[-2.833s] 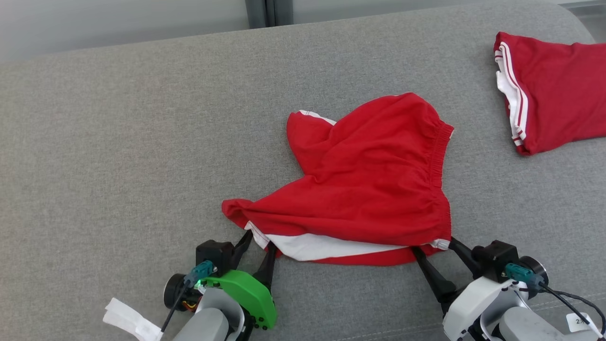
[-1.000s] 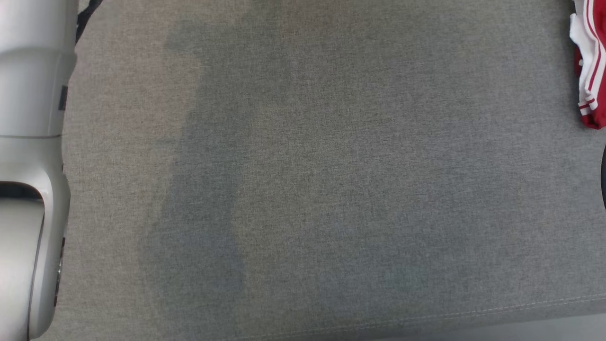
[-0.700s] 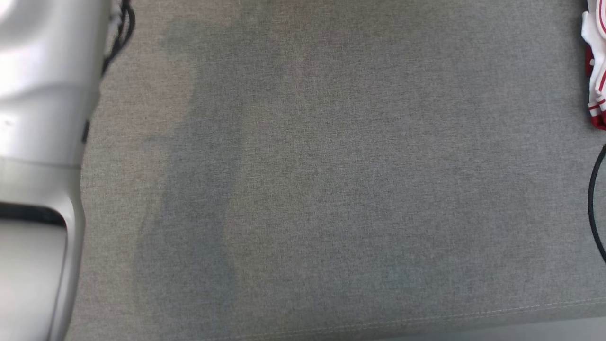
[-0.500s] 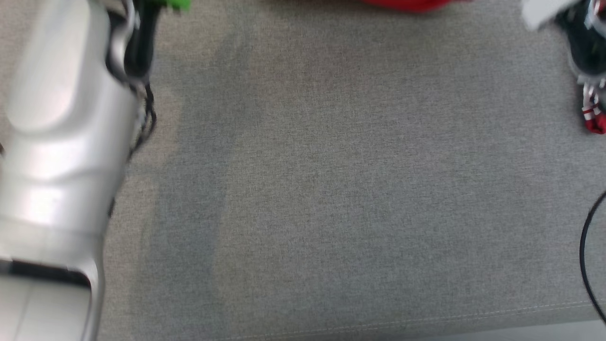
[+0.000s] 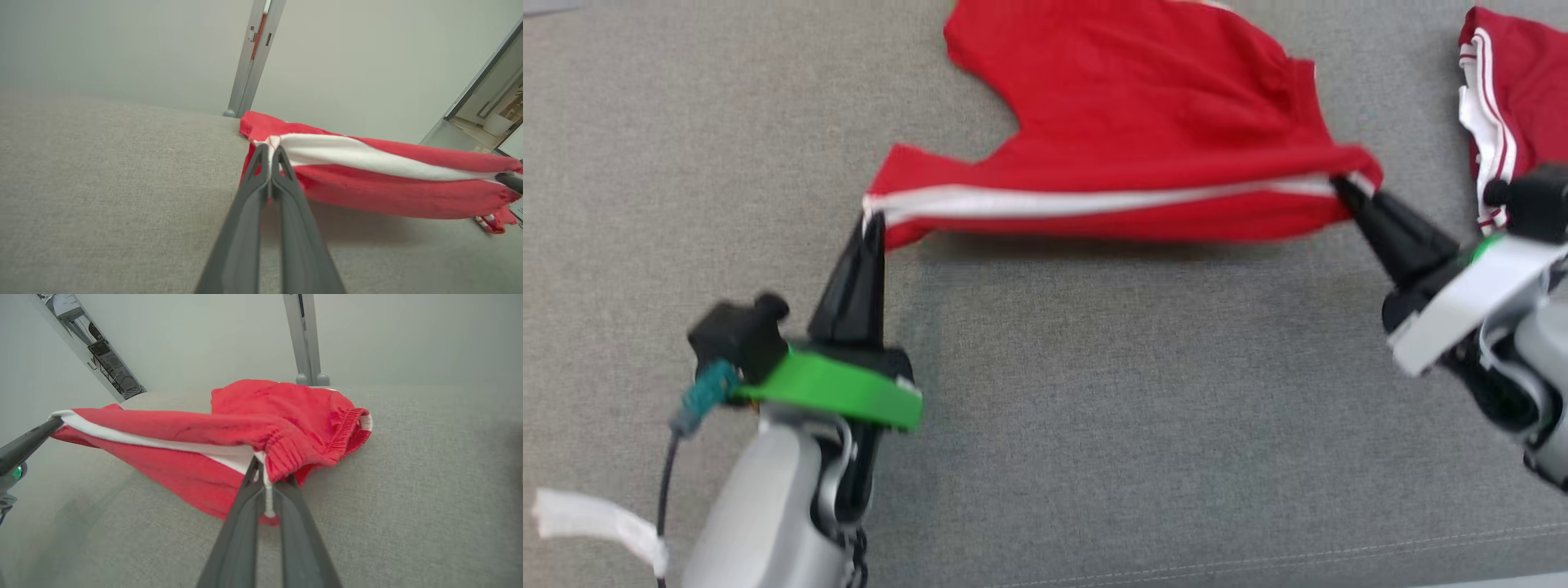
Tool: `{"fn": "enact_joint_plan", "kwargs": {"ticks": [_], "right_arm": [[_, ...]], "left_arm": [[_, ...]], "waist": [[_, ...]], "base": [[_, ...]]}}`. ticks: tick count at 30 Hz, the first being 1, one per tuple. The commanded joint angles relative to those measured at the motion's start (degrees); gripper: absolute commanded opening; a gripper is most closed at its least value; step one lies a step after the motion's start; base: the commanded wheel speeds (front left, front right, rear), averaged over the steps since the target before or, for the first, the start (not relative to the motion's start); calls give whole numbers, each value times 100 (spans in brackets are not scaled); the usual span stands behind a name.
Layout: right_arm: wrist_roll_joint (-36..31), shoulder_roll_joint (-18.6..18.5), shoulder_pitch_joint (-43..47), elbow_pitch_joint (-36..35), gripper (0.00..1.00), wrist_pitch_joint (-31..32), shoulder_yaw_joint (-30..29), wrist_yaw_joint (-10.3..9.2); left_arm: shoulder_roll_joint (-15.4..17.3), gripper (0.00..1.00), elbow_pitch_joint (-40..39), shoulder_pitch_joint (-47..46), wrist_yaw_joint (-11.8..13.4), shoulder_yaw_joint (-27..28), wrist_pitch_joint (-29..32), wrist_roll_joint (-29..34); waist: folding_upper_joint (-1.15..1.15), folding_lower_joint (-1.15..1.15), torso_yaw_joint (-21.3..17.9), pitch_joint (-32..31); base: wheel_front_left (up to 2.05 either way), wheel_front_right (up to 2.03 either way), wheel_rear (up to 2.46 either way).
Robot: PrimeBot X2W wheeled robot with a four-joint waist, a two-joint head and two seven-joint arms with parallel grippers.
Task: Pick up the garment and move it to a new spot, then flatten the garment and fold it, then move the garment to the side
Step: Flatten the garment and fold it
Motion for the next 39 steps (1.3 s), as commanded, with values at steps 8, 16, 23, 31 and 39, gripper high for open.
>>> {"fn": "enact_joint_plan", "kwargs": {"ticks": [8,16,23,31,39], "right_arm": [[-435,77,1734,-557,0,-24,-469,-10],[-590,169,3127,-922,0,-24,-1028,-11],[-777,411,3709,-1151,0,-25,-1529,-11],[-977,681,3277,-1200,0,7,-1921,-10],[-1020,1124,2313,-850,0,91,-2242,-10]], "left_arm": [[-17,0,-389,1470,52,-2,-15,194],[152,0,-631,2267,100,-30,-15,236],[283,0,-734,2138,45,-99,64,301],[589,0,-591,630,-195,-354,511,665],[790,0,118,-1579,-371,-700,1250,677]], "waist": [[0,0,-25,-547],[0,0,-30,-746],[0,0,-90,-780],[0,0,-274,-578],[0,0,-739,69]], "base": [[0,0,0],[0,0,0],[0,0,0],[0,0,0],[0,0,0]]}}
